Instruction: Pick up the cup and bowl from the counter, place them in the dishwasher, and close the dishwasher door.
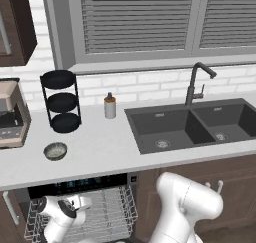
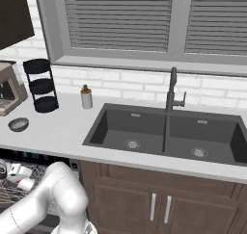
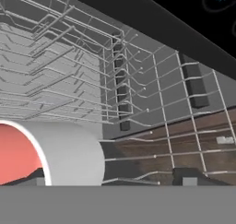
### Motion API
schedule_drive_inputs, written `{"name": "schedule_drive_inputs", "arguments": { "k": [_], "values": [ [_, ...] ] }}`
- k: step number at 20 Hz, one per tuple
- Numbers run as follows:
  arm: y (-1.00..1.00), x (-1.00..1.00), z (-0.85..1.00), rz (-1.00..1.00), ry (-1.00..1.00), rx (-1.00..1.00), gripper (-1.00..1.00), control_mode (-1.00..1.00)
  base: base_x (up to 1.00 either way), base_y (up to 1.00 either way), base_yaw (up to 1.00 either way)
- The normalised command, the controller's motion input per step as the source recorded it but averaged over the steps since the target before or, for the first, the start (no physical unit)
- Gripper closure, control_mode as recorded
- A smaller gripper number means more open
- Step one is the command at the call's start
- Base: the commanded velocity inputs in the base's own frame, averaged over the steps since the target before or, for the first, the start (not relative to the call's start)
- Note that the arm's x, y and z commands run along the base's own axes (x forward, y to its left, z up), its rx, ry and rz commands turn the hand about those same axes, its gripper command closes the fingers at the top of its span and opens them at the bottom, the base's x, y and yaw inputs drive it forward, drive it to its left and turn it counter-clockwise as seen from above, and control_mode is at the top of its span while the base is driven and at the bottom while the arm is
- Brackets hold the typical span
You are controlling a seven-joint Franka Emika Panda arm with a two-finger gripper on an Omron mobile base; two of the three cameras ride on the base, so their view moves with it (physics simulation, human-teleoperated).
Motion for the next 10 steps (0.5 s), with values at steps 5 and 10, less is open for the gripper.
{"name": "schedule_drive_inputs", "arguments": {
  "k": [5, 10],
  "values": [
    [0.00, 0.00, 0.04, 0.00, -0.01, 0.38, -1.00, -1.00, 0.00, 0.00, 0.00],
    [0.00, 0.00, 0.03, 0.00, -0.09, 0.38, -1.00, -1.00, 0.00, 0.00, 0.00]
  ]
}}
